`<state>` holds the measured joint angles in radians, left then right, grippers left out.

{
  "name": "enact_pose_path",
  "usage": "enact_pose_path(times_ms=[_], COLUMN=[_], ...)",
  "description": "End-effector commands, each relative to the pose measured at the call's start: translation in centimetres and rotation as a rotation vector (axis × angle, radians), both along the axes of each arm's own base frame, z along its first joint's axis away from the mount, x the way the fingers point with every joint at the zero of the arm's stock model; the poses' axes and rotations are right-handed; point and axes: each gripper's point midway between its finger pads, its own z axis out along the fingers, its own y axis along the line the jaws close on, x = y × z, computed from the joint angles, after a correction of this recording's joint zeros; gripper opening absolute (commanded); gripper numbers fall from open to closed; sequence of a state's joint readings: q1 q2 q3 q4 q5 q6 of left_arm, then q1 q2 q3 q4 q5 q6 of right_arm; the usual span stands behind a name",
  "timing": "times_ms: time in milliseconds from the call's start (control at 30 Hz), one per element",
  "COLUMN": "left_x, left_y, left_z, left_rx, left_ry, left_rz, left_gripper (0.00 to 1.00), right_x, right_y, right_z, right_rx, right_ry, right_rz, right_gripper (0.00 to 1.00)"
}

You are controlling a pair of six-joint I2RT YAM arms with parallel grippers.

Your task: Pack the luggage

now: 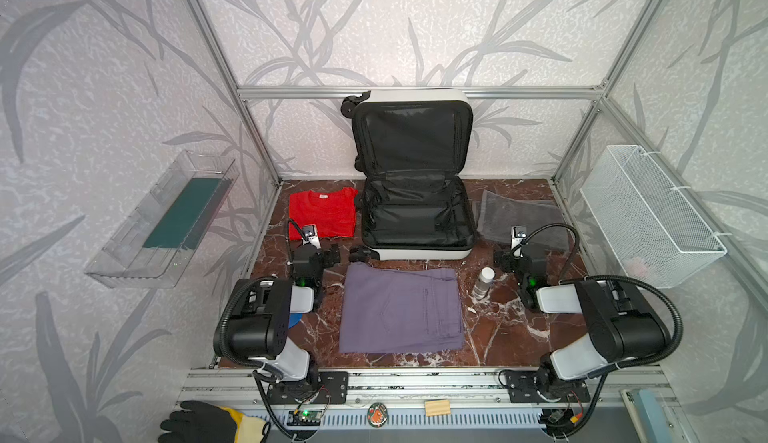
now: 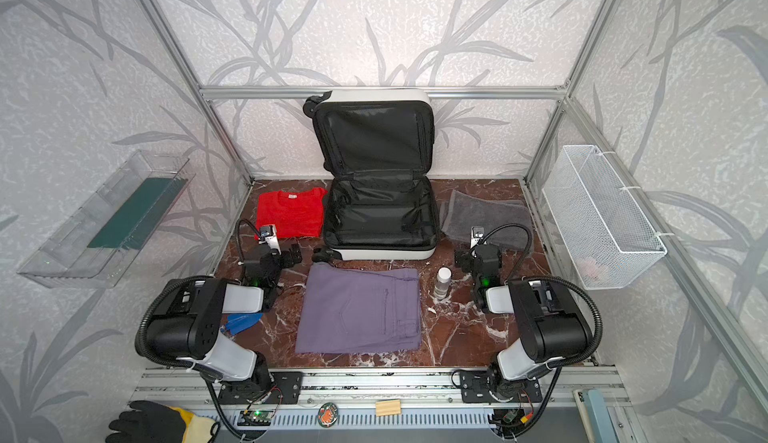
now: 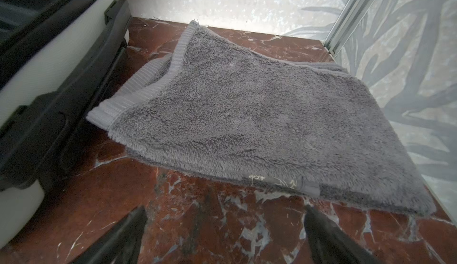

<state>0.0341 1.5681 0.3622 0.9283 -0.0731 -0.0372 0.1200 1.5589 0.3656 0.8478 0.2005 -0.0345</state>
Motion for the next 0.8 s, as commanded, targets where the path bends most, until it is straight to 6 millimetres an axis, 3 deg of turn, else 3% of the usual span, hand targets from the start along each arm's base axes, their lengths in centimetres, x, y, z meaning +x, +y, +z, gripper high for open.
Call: enact_pose_path(times_ms=[0, 767], left_x=[0.5, 0.5], left_y=[0.23, 0.2], left_z=[0.94, 0.76], left_rx=[0.003, -0.005], left_ry=[-0.03, -0.009], left_rz=[0.008, 0.003], left_gripper=[0.99, 0.99], right_x=[0.93, 0.93], right_y=[0.16, 0.18], right_z=[2.11, 2.13], right_rx=[0.009, 0.01], right_ry=[-0.068, -0.068], right_rz=[-0.001, 0.0], right_gripper=[0.99, 0.99])
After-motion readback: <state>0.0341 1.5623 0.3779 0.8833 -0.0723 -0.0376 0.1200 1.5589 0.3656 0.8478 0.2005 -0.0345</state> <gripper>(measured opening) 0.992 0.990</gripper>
